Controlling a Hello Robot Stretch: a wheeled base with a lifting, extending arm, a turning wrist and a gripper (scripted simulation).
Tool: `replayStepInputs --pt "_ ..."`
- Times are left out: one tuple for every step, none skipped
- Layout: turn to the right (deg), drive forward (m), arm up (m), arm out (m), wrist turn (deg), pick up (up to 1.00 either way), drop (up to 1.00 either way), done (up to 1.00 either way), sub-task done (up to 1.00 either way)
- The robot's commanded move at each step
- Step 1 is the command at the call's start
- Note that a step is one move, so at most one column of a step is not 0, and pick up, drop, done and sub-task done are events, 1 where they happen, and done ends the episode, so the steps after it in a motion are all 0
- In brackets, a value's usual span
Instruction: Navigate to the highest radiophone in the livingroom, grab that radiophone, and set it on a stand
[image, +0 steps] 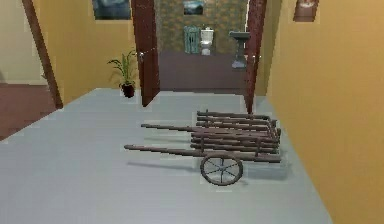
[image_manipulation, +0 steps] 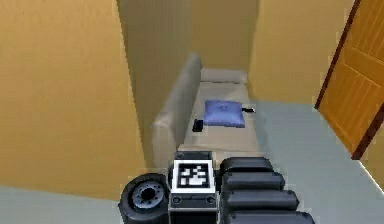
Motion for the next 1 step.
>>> replayStepInputs --pt "-36.0 0.00 0.00 0.00 0.0 0.00 0.00 0.00 0.00"
